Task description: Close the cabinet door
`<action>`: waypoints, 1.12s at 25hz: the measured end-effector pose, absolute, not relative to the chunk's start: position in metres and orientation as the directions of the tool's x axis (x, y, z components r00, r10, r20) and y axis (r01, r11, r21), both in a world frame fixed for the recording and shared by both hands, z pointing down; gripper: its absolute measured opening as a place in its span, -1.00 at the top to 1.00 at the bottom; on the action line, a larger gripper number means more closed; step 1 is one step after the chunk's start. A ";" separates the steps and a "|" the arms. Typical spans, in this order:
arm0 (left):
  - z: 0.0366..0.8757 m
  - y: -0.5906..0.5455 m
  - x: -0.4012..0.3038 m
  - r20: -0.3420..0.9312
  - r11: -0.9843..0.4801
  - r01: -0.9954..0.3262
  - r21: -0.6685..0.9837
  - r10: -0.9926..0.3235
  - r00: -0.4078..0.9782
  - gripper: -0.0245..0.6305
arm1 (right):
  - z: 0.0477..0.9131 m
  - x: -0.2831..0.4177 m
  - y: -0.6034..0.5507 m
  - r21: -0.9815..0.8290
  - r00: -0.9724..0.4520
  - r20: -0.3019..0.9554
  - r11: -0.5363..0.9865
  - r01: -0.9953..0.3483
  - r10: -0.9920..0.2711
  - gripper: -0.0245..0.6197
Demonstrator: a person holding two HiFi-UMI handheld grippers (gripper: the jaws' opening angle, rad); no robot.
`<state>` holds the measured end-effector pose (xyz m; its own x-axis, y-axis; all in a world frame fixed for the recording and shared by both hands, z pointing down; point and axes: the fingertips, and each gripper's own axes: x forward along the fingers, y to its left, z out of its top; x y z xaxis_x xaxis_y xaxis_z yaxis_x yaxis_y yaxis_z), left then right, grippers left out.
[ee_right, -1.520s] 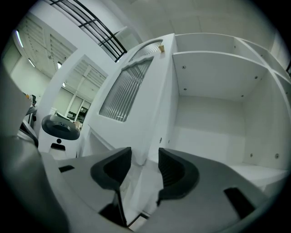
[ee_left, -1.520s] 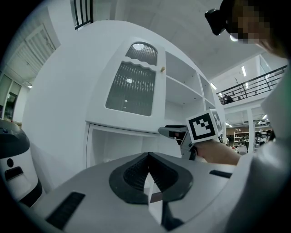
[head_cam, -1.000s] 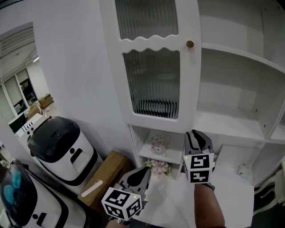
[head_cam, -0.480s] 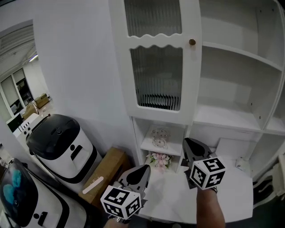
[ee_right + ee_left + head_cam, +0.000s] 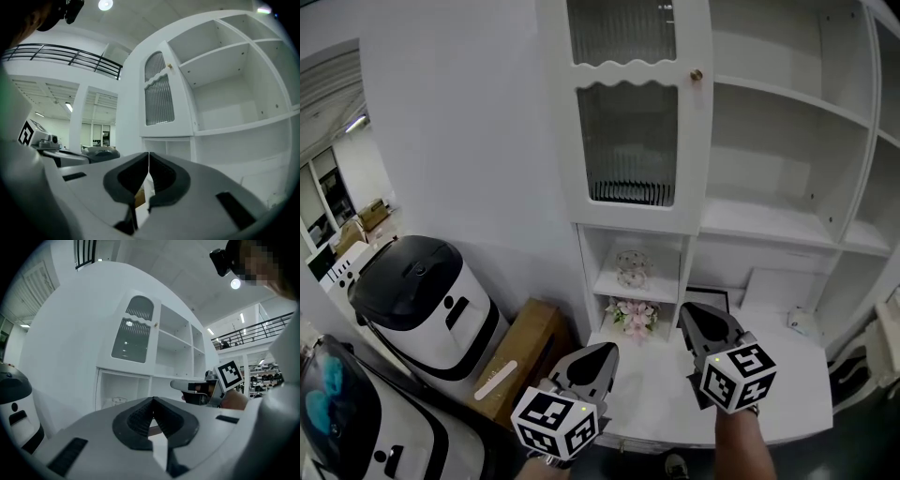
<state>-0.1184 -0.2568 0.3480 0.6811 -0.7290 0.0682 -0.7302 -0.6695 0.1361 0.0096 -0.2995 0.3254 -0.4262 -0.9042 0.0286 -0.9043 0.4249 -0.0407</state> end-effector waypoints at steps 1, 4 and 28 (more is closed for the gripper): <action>0.351 -0.253 -0.119 0.070 -0.673 -0.726 0.140 -0.725 0.686 0.91 | 0.328 0.007 -0.294 -0.040 -0.425 0.033 0.424 -0.905 -0.905 0.90; 0.358 -0.243 -0.120 0.073 -0.679 -0.718 0.151 -0.717 0.693 0.91 | 0.337 0.001 -0.278 -0.036 -0.426 0.051 0.424 -0.905 -0.903 0.90; 0.354 -0.171 -0.040 0.097 -0.557 -0.817 0.145 -0.814 0.572 0.91 | 0.341 0.059 -0.198 -0.044 -0.600 0.059 0.598 -0.800 -0.798 0.91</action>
<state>-0.0397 -0.1713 0.3535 0.5724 -0.8141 0.0975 -0.8174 -0.5573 0.1455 0.0589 -0.1978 0.3412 -0.5996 -0.7981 0.0587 -0.8003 0.5980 -0.0443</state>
